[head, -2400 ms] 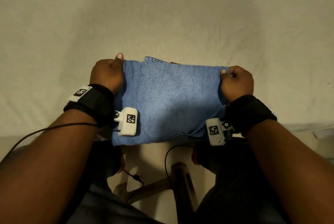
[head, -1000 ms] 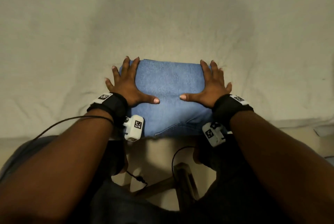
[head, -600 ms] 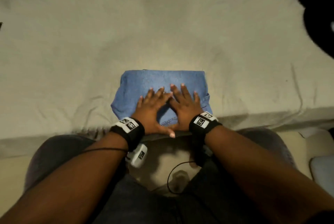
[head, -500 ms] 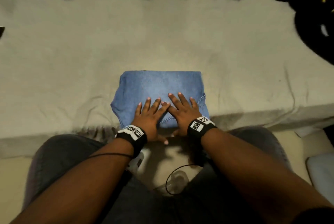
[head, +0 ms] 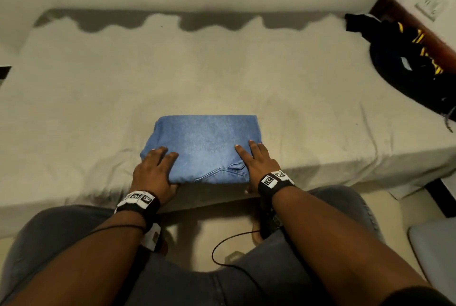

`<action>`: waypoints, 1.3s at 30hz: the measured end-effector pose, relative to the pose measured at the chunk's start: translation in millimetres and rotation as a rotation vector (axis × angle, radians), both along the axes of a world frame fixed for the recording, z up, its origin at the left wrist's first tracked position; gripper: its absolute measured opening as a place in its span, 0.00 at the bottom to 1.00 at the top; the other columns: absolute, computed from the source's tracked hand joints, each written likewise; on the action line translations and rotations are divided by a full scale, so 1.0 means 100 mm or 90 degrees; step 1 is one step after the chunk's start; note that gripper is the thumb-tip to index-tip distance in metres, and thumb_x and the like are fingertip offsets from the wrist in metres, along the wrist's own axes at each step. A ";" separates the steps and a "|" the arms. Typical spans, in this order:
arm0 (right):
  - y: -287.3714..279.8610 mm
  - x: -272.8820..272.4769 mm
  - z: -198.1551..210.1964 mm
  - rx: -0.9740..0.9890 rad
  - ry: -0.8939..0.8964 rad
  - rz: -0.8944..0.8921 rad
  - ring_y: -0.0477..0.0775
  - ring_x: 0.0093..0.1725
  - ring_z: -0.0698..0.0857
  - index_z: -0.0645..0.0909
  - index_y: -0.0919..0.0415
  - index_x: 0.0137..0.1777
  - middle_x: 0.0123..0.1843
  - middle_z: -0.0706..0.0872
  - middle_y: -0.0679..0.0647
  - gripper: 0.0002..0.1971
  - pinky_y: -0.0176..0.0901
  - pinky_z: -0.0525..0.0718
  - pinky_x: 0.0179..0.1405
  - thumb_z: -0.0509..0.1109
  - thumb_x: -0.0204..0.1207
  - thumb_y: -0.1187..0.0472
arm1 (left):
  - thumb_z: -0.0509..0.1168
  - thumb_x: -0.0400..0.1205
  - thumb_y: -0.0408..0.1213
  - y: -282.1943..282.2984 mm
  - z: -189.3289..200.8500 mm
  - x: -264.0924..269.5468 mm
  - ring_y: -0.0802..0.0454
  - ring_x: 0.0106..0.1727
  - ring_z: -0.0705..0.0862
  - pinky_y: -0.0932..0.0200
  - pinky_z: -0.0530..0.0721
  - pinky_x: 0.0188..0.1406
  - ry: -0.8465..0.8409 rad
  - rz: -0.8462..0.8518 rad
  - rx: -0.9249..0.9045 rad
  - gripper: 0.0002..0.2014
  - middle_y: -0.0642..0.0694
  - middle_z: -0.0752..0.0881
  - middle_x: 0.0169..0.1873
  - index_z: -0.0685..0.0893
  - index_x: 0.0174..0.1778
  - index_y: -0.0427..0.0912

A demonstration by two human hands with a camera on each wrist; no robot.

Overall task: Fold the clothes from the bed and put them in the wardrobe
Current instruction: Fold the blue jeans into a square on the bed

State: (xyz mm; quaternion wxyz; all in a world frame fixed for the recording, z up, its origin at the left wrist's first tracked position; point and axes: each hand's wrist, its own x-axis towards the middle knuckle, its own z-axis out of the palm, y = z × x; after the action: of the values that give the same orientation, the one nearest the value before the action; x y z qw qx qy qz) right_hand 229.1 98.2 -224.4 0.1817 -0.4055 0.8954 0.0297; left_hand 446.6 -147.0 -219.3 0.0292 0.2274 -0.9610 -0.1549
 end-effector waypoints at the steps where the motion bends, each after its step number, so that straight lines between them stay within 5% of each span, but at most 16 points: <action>1: 0.00 -0.02 -0.02 -0.038 0.003 -0.001 0.67 0.87 0.51 0.43 0.42 0.88 0.89 0.47 0.60 0.60 0.66 0.78 0.74 0.85 0.67 0.53 | 0.66 0.64 0.54 -0.02 0.05 0.00 0.30 0.68 0.81 0.32 0.85 0.59 0.062 0.002 0.021 0.36 0.37 0.81 0.68 0.82 0.69 0.43; 3: -0.01 -0.07 0.02 -0.145 -0.006 -0.008 0.67 0.82 0.65 0.60 0.48 0.84 0.83 0.62 0.60 0.43 0.60 0.81 0.71 0.78 0.72 0.58 | 0.65 0.64 0.55 -0.05 0.21 -0.05 0.31 0.59 0.85 0.37 0.85 0.58 0.143 0.022 0.057 0.33 0.37 0.86 0.59 0.83 0.63 0.40; 5: -0.01 -0.16 0.19 -0.257 -0.028 -0.036 0.65 0.67 0.80 0.72 0.54 0.74 0.71 0.72 0.57 0.34 0.52 0.85 0.61 0.76 0.66 0.61 | 0.66 0.66 0.57 -0.12 0.41 -0.10 0.32 0.53 0.87 0.38 0.85 0.58 0.191 0.066 0.079 0.31 0.38 0.89 0.54 0.85 0.61 0.41; 8: -0.01 -0.35 0.53 -0.430 -0.024 -0.070 0.65 0.57 0.85 0.79 0.58 0.67 0.63 0.82 0.59 0.27 0.44 0.81 0.53 0.73 0.65 0.60 | 0.73 0.70 0.56 -0.24 0.68 -0.10 0.38 0.52 0.89 0.42 0.86 0.60 0.269 0.123 0.113 0.25 0.46 0.92 0.51 0.88 0.61 0.49; 12: 0.07 -0.45 1.00 -0.634 -0.073 -0.107 0.49 0.49 0.89 0.79 0.51 0.65 0.51 0.90 0.46 0.28 0.37 0.83 0.47 0.79 0.67 0.69 | 0.77 0.75 0.45 -0.31 1.04 -0.12 0.75 0.51 0.85 0.75 0.80 0.54 0.460 0.132 0.171 0.19 0.76 0.86 0.49 0.83 0.60 0.61; 14: 0.12 -0.44 1.20 -0.753 -0.111 -0.120 0.41 0.45 0.89 0.77 0.50 0.65 0.46 0.90 0.39 0.30 0.35 0.85 0.45 0.80 0.66 0.71 | 0.75 0.78 0.42 -0.32 1.24 -0.14 0.69 0.42 0.86 0.71 0.83 0.43 0.560 0.138 0.228 0.19 0.65 0.89 0.44 0.80 0.62 0.60; 16: 0.13 -0.47 1.34 -0.841 -0.129 -0.115 0.42 0.35 0.84 0.77 0.50 0.63 0.40 0.88 0.44 0.27 0.33 0.81 0.37 0.78 0.65 0.69 | 0.74 0.82 0.40 -0.36 1.38 -0.18 0.58 0.27 0.79 0.64 0.77 0.28 0.641 0.147 0.278 0.19 0.51 0.85 0.28 0.79 0.65 0.58; 18: 0.09 -0.54 1.38 -0.885 -0.182 -0.132 0.43 0.29 0.76 0.78 0.50 0.59 0.34 0.83 0.50 0.23 0.32 0.75 0.29 0.76 0.65 0.67 | 0.72 0.85 0.38 -0.43 1.40 -0.29 0.53 0.24 0.71 0.62 0.73 0.26 0.668 0.168 0.332 0.19 0.52 0.78 0.20 0.77 0.69 0.57; 21: -0.14 -0.74 1.24 -0.851 -0.233 -0.192 0.35 0.33 0.80 0.81 0.50 0.53 0.37 0.86 0.36 0.14 0.30 0.78 0.34 0.75 0.67 0.59 | 0.71 0.85 0.42 -0.67 1.22 -0.61 0.55 0.22 0.67 0.60 0.70 0.28 0.614 0.229 0.378 0.20 0.54 0.74 0.19 0.77 0.72 0.55; 23: -0.34 -0.97 0.90 -0.765 -0.247 -0.281 0.35 0.37 0.84 0.80 0.54 0.56 0.41 0.87 0.39 0.14 0.34 0.83 0.39 0.77 0.72 0.59 | 0.70 0.84 0.47 -0.89 0.95 -0.87 0.55 0.26 0.76 0.59 0.75 0.33 0.501 0.281 0.366 0.25 0.47 0.80 0.27 0.75 0.77 0.54; 25: -0.49 -1.16 0.52 -0.661 -0.273 -0.404 0.44 0.46 0.88 0.77 0.52 0.65 0.48 0.89 0.49 0.22 0.46 0.88 0.52 0.78 0.75 0.49 | 0.69 0.84 0.55 -1.08 0.63 -1.04 0.53 0.52 0.88 0.61 0.80 0.54 0.341 0.343 0.340 0.34 0.43 0.88 0.50 0.66 0.84 0.52; 26: -0.53 -1.21 0.36 -0.594 -0.271 -0.469 0.51 0.53 0.89 0.75 0.50 0.69 0.53 0.89 0.54 0.27 0.51 0.87 0.60 0.77 0.74 0.42 | 0.68 0.83 0.59 -1.11 0.51 -1.08 0.47 0.66 0.85 0.59 0.79 0.65 0.248 0.373 0.332 0.38 0.41 0.86 0.63 0.63 0.86 0.51; 28: -0.54 -1.20 0.13 -0.439 -0.307 -0.527 0.60 0.62 0.87 0.75 0.55 0.75 0.63 0.87 0.58 0.31 0.48 0.82 0.65 0.75 0.77 0.40 | 0.71 0.80 0.61 -1.03 0.34 -1.09 0.40 0.74 0.80 0.49 0.77 0.73 0.104 0.368 0.310 0.41 0.38 0.80 0.75 0.66 0.85 0.47; 32: -0.53 -0.98 0.02 -0.299 -0.385 -0.426 0.58 0.59 0.87 0.78 0.52 0.70 0.61 0.86 0.50 0.26 0.50 0.84 0.65 0.78 0.76 0.42 | 0.76 0.72 0.65 -0.59 0.27 -1.07 0.40 0.69 0.82 0.48 0.81 0.68 -0.016 0.184 0.226 0.40 0.42 0.82 0.71 0.78 0.76 0.46; 36: -0.45 -0.78 0.02 -0.285 -0.321 -0.465 0.58 0.56 0.85 0.80 0.55 0.63 0.57 0.85 0.51 0.26 0.47 0.81 0.60 0.75 0.75 0.36 | 0.73 0.73 0.68 -0.23 0.21 -0.93 0.39 0.60 0.85 0.54 0.77 0.49 -0.100 0.262 0.257 0.36 0.44 0.85 0.61 0.77 0.67 0.45; 39: -0.35 -0.57 0.08 -0.278 -0.240 -0.462 0.62 0.55 0.85 0.81 0.57 0.53 0.55 0.87 0.56 0.23 0.44 0.76 0.50 0.69 0.79 0.34 | 0.73 0.71 0.70 -0.05 0.15 -0.83 0.38 0.63 0.84 0.53 0.78 0.51 -0.115 0.327 0.343 0.42 0.42 0.84 0.65 0.74 0.70 0.43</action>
State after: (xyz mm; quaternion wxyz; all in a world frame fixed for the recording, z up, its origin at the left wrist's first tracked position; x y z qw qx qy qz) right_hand 172.4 62.8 -216.1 0.2503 -0.0927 0.9161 -0.2992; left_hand 363.2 -151.9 -204.7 -0.0785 0.4728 -0.7964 -0.3688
